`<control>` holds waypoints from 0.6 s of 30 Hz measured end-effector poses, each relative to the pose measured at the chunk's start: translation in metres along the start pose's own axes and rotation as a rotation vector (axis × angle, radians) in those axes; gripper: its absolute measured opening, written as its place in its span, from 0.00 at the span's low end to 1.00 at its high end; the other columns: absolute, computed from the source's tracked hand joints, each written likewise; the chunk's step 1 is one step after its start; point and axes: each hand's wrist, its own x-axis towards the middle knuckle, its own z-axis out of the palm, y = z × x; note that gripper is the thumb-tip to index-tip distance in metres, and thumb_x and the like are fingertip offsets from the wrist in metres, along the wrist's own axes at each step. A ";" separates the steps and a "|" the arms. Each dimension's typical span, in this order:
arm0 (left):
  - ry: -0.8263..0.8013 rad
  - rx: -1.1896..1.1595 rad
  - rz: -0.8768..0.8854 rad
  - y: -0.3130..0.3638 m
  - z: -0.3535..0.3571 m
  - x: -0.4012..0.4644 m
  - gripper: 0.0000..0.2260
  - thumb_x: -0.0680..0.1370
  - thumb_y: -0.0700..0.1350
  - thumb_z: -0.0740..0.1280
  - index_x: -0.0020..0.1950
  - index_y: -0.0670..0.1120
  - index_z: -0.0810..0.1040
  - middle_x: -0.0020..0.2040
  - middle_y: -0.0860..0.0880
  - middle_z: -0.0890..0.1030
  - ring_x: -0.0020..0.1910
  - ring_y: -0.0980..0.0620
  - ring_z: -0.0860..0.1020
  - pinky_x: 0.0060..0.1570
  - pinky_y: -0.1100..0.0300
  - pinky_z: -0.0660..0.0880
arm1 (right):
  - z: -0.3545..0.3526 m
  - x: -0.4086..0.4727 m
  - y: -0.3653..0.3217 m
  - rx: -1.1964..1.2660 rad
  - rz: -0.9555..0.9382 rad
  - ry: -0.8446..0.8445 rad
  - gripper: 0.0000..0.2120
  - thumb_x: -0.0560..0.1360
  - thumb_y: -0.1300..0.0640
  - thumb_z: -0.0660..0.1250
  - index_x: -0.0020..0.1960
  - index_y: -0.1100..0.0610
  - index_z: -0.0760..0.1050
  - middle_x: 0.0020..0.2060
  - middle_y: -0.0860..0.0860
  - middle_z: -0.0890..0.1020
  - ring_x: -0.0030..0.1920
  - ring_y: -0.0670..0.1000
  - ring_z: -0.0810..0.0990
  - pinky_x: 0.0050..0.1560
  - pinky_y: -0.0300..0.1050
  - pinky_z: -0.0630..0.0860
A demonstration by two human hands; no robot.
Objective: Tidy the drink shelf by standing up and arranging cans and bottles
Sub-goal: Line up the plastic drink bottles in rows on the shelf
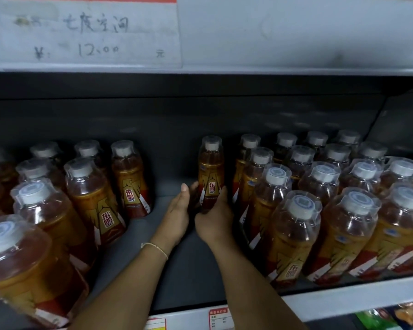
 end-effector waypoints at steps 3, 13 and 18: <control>-0.017 0.007 -0.008 0.001 0.001 -0.001 0.32 0.72 0.70 0.59 0.68 0.52 0.74 0.65 0.53 0.79 0.67 0.55 0.74 0.69 0.54 0.66 | -0.002 0.002 0.001 -0.017 0.003 -0.022 0.42 0.72 0.60 0.69 0.80 0.49 0.53 0.74 0.54 0.70 0.75 0.56 0.67 0.74 0.56 0.67; 0.032 0.099 -0.028 0.020 0.002 -0.012 0.29 0.77 0.64 0.53 0.70 0.47 0.73 0.68 0.48 0.76 0.68 0.56 0.73 0.73 0.54 0.64 | -0.007 -0.003 -0.001 -0.067 -0.055 0.030 0.42 0.73 0.62 0.69 0.82 0.54 0.53 0.77 0.55 0.64 0.78 0.56 0.62 0.78 0.55 0.61; 0.321 0.315 0.133 0.048 -0.011 -0.027 0.10 0.83 0.42 0.60 0.62 0.47 0.76 0.58 0.47 0.81 0.60 0.52 0.78 0.67 0.51 0.71 | -0.003 -0.021 -0.017 -0.054 -0.379 0.240 0.29 0.72 0.63 0.68 0.72 0.57 0.70 0.67 0.55 0.71 0.69 0.57 0.68 0.71 0.55 0.68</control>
